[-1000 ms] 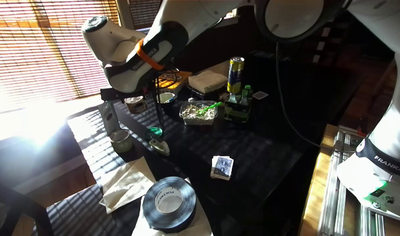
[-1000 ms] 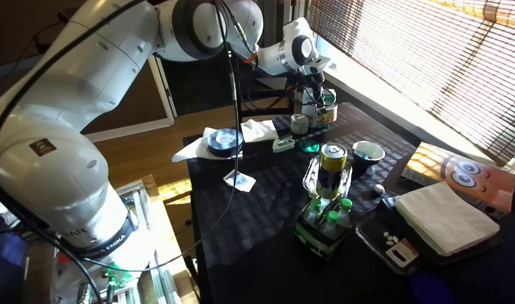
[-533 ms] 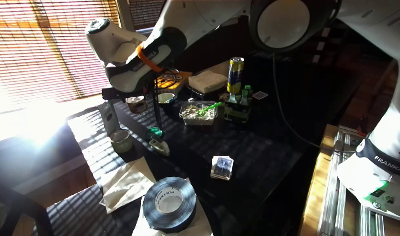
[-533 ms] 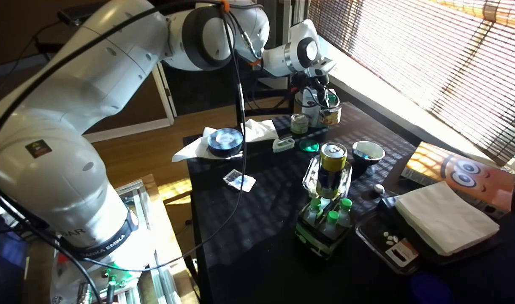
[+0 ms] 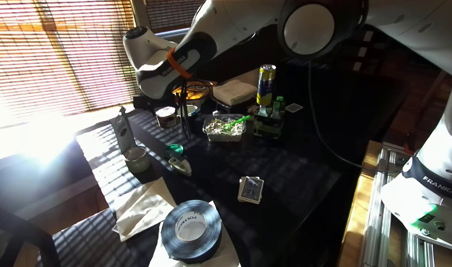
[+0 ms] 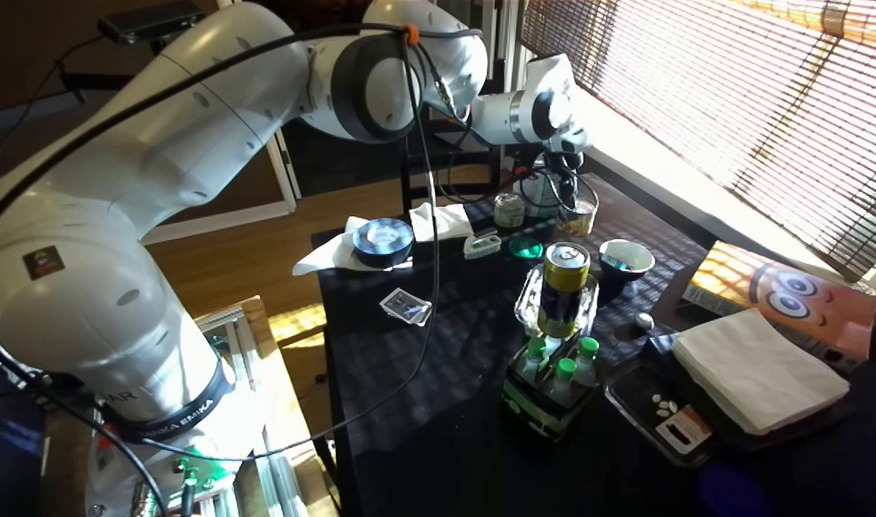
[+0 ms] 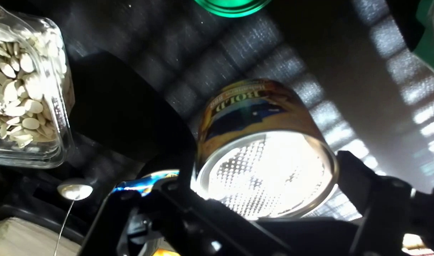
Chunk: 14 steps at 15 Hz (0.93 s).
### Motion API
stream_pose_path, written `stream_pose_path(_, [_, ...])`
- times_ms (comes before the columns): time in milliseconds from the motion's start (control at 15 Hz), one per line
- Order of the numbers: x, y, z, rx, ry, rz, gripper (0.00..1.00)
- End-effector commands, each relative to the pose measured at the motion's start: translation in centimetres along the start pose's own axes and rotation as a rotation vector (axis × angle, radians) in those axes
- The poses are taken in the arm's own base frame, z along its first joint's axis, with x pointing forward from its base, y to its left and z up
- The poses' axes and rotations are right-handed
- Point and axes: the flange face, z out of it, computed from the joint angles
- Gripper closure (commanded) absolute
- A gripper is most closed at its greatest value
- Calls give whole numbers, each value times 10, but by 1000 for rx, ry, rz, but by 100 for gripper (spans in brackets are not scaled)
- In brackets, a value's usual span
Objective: Put the can of food in the black and white bowl on the right.
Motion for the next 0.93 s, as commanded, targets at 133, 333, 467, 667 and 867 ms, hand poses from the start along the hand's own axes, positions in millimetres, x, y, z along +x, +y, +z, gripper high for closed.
stream_pose_path(133, [9, -6, 12, 56, -47, 38, 29])
stream_pose_path(333, [4, -13, 11, 54, -16, 48, 29])
stream_pose_path(467, [3, -16, 10, 48, -3, 58, 29])
stream_pose_path(667, [6, -19, 8, 49, 34, 121, 29])
stream_pose_path(867, [26, -15, -3, 45, 99, 241, 29])
